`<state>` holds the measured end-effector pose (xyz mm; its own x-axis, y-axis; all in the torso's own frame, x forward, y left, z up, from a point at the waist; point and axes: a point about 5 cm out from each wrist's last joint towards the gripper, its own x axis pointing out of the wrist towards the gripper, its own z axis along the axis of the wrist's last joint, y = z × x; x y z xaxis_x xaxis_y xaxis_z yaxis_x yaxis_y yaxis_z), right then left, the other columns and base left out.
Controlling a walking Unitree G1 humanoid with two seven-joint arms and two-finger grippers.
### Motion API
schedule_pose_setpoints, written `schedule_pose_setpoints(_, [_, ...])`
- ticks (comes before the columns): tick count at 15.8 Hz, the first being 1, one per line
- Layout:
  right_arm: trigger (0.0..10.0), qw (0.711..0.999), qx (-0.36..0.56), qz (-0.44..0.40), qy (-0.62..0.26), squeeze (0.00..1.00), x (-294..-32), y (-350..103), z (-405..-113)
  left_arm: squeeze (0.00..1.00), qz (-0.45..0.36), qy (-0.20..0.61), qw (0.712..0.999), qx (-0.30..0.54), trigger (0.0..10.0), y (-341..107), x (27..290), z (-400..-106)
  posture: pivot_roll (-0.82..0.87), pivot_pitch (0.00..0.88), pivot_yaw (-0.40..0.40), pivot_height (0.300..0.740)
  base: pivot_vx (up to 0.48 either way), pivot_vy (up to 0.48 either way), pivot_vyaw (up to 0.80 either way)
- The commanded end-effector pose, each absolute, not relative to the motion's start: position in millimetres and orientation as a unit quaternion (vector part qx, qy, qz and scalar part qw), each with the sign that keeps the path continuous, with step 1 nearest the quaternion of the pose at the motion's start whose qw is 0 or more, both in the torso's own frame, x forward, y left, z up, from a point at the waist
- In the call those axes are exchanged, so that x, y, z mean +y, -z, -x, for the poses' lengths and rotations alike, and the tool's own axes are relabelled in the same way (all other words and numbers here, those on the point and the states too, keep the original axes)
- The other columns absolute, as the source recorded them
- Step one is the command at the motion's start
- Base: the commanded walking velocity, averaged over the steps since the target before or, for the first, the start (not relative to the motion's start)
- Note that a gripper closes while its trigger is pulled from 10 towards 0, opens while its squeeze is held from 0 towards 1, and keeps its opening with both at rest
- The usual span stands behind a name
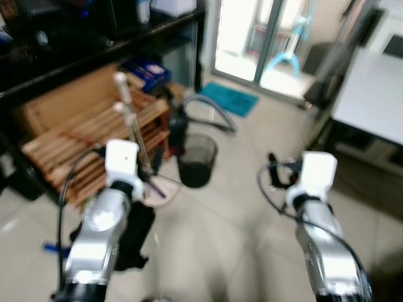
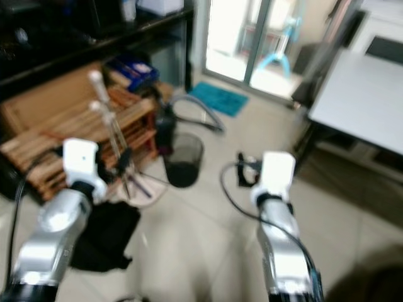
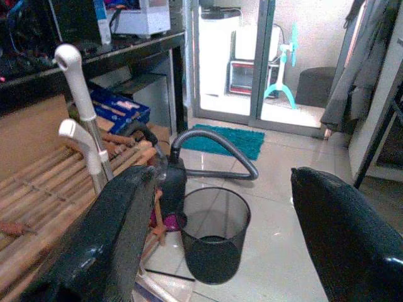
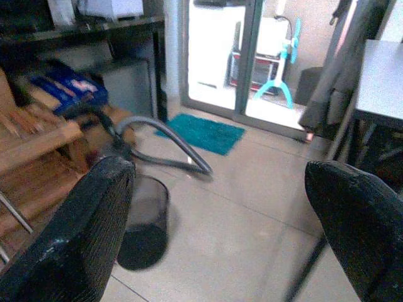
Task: Move the pillow to the sofa from floor
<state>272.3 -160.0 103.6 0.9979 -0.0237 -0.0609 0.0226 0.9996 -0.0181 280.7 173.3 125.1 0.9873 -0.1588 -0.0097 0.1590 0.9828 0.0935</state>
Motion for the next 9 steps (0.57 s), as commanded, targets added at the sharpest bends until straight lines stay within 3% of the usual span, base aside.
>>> schedule_pose_setpoints(1, [10.0,0.999,0.037,0.028,0.015,0.0,-162,-102,-272,0.0,-0.059,0.079,0.995,-0.011,10.0,-127,172,-280,-0.02,0.01,-0.015,0.74,0.0,0.0,-0.75])
schedule_pose_setpoints(5, [10.0,0.996,0.061,0.016,0.059,0.0,-175,-98,-268,0.0,-0.096,0.132,0.987,0.007,10.0,-121,155,-277,-0.03,0.0,-0.012,0.74,0.0,0.0,-0.77])
schedule_pose_setpoints(9, [10.0,0.994,0.071,0.032,0.072,0.0,-175,-98,-262,0.0,-0.086,0.135,0.987,0.016,10.0,-117,154,-276,-0.04,0.0,-0.006,0.74,0.0,0.0,-0.77])
